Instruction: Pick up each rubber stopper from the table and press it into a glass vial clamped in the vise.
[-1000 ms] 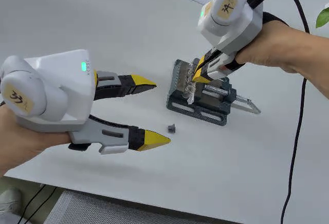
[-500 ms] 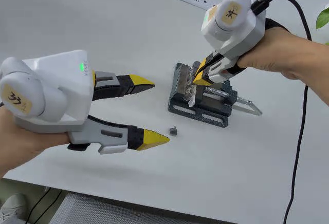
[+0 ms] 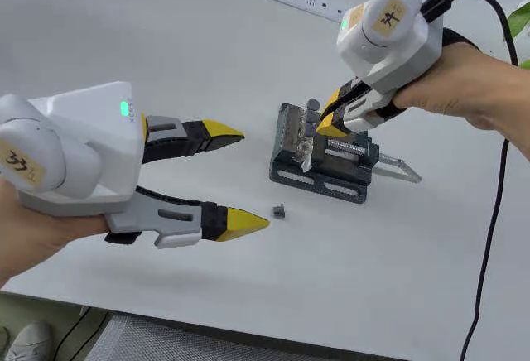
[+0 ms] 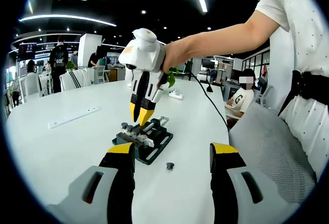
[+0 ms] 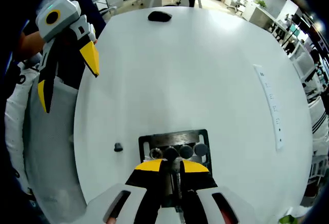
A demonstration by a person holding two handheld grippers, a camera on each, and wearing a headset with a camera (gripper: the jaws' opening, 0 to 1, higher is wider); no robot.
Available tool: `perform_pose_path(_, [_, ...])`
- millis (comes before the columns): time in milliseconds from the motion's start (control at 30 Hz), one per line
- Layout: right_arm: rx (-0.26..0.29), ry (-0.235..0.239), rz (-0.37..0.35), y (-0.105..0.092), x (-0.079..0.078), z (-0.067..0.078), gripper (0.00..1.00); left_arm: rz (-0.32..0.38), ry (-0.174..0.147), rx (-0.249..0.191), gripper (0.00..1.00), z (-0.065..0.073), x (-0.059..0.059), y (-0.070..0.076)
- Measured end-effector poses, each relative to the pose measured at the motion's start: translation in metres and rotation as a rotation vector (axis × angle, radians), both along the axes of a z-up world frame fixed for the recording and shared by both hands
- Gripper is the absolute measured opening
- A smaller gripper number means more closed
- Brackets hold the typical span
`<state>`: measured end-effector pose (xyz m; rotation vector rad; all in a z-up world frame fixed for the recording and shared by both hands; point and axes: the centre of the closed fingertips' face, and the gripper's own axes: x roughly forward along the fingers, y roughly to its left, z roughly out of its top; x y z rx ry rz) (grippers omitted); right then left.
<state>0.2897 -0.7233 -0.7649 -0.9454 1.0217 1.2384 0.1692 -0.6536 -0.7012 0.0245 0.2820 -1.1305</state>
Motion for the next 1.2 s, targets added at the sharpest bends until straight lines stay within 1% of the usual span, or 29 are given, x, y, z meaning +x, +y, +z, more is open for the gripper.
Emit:
perform_pose_path(200, [0.035, -0.020, -0.024, -0.005, 0.000, 0.007, 0.12, 0.001, -0.007, 0.016, 0.58, 0.004, 0.002, 0.002])
perform_pose_path(367, [0.092, -0.035, -0.056, -0.008, -0.001, 0.017, 0.16, -0.006, -0.012, 0.035, 0.59, 0.006, 0.001, 0.001])
perform_pose_path(467, [0.122, -0.044, -0.076, -0.012, -0.004, 0.024, 0.17, -0.010, -0.015, 0.048, 0.60, 0.008, 0.000, 0.000])
perform_pose_path(533, [0.135, -0.044, -0.081, -0.013, -0.005, 0.026, 0.17, -0.012, -0.016, 0.053, 0.60, 0.008, 0.000, 0.000])
perform_pose_path(667, [0.167, -0.062, -0.093, -0.018, -0.008, 0.032, 0.20, -0.017, -0.019, 0.063, 0.61, 0.010, -0.001, -0.001])
perform_pose_path(800, [0.205, -0.069, -0.110, -0.021, -0.015, 0.038, 0.21, -0.022, -0.022, 0.075, 0.63, 0.011, -0.003, -0.002])
perform_pose_path(933, [0.244, -0.069, -0.128, -0.023, -0.021, 0.041, 0.23, -0.023, -0.026, 0.089, 0.64, 0.012, -0.003, -0.002])
perform_pose_path(1133, [0.304, -0.064, -0.154, -0.027, -0.035, 0.044, 0.26, -0.032, -0.029, 0.107, 0.67, 0.011, -0.005, -0.003])
perform_pose_path(1200, [0.317, -0.059, -0.167, -0.029, -0.037, 0.043, 0.28, -0.037, -0.030, 0.111, 0.67, 0.011, -0.006, -0.004])
